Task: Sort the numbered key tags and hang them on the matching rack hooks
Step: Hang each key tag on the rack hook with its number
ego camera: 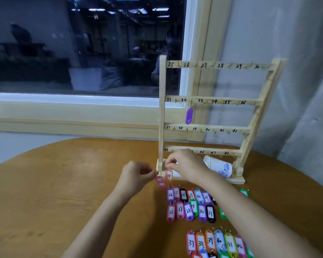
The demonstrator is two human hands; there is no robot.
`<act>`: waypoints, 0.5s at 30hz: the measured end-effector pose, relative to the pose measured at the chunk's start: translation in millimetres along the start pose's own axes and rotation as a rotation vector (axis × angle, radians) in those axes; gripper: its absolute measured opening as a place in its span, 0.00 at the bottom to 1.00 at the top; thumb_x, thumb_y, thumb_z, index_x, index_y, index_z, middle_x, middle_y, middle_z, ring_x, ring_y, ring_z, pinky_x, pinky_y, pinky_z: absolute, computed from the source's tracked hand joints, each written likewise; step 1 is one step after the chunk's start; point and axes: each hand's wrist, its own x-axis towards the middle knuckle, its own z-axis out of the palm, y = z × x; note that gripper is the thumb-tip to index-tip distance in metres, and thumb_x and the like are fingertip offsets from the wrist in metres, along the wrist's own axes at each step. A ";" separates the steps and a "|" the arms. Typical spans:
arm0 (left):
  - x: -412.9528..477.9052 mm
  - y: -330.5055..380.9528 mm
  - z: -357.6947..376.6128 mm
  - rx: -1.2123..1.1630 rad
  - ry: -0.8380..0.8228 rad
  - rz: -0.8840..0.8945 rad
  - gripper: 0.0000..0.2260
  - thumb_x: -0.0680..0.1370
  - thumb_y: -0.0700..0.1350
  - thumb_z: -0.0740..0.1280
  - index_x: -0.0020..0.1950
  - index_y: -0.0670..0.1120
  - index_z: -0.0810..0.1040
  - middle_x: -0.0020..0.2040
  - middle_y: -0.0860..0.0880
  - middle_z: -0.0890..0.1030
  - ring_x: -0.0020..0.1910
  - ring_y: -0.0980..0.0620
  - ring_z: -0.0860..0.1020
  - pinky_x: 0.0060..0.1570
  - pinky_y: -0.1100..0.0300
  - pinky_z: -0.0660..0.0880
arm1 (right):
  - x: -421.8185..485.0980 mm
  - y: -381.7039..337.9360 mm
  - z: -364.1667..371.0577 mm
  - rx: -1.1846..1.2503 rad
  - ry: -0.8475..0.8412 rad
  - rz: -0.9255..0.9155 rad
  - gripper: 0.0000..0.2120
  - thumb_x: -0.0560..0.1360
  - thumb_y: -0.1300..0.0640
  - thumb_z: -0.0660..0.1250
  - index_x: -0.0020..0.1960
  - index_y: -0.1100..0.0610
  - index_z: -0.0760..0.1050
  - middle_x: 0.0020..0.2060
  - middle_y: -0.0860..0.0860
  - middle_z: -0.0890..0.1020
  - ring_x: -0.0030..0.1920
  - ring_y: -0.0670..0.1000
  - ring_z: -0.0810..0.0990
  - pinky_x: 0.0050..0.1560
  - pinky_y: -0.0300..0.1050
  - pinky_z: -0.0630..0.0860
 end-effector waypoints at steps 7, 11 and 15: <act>18.2 66.6 -46.6 -0.202 0.074 0.094 0.06 0.74 0.43 0.71 0.38 0.42 0.83 0.33 0.48 0.82 0.30 0.58 0.74 0.33 0.63 0.70 | 0.5 -22.7 -80.7 0.198 0.173 -0.007 0.02 0.71 0.54 0.74 0.42 0.52 0.85 0.38 0.45 0.84 0.40 0.42 0.80 0.46 0.42 0.77; 33.9 111.1 -70.6 -0.276 0.082 0.167 0.05 0.76 0.41 0.69 0.40 0.43 0.82 0.35 0.48 0.81 0.32 0.57 0.74 0.32 0.70 0.70 | 1.9 -34.2 -127.6 0.262 0.259 -0.036 0.04 0.74 0.57 0.71 0.45 0.56 0.84 0.37 0.44 0.83 0.36 0.41 0.79 0.38 0.37 0.73; 57.2 148.0 -87.4 -0.311 0.231 0.243 0.06 0.75 0.42 0.70 0.40 0.41 0.83 0.33 0.48 0.80 0.32 0.55 0.73 0.32 0.67 0.68 | 7.2 -41.9 -164.4 0.346 0.345 -0.060 0.03 0.72 0.58 0.72 0.44 0.56 0.84 0.35 0.45 0.84 0.33 0.37 0.79 0.36 0.30 0.74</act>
